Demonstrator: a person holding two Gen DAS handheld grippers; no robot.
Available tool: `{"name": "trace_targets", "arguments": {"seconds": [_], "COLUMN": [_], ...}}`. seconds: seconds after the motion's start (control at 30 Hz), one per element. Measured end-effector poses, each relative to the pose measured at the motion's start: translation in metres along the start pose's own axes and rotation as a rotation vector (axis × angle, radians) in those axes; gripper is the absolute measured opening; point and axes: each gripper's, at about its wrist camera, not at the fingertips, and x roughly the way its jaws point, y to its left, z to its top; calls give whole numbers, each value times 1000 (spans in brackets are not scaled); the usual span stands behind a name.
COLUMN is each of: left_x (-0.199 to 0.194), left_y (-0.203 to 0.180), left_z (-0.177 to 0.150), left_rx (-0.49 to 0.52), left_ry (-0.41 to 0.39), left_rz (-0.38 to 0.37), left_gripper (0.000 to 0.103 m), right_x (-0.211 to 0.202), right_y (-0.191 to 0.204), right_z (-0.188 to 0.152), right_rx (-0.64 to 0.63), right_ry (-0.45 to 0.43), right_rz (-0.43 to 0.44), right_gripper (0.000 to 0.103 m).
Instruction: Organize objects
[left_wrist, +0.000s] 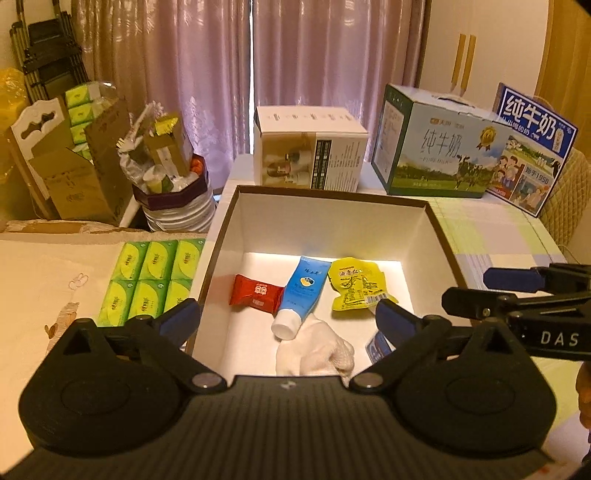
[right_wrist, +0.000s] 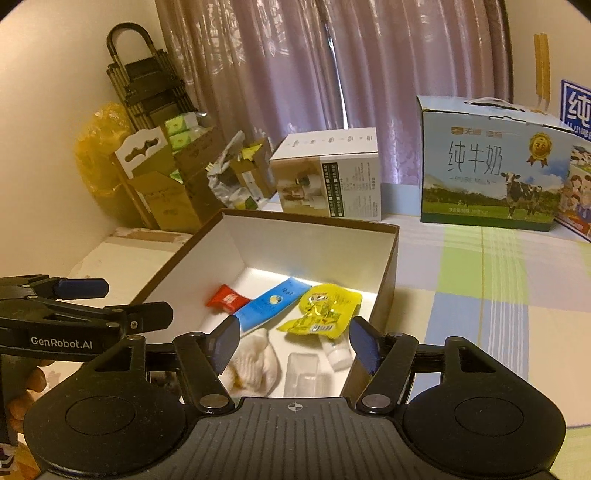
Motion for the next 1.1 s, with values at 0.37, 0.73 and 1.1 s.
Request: {"name": "trace_targets", "arguments": {"seconds": [0.37,0.73,1.1], "left_x": [-58,-108,-140], "left_y": [-20,-55,-100], "left_z": [-21,-54,-92], "left_rx": [-27,-49,-78], "left_ry": [-76,-104,-48], "left_rz": [28,70,104], "left_gripper": [102,102,102], "right_x": [-55,-109,-157], "right_y": [0,-17,-47], "right_z": [-24,-56,-95], "right_rx": [-13,-14,-6], "right_ry": [-18,-18,9], "right_rz": [38,73,99], "right_gripper": [65,66,67]}}
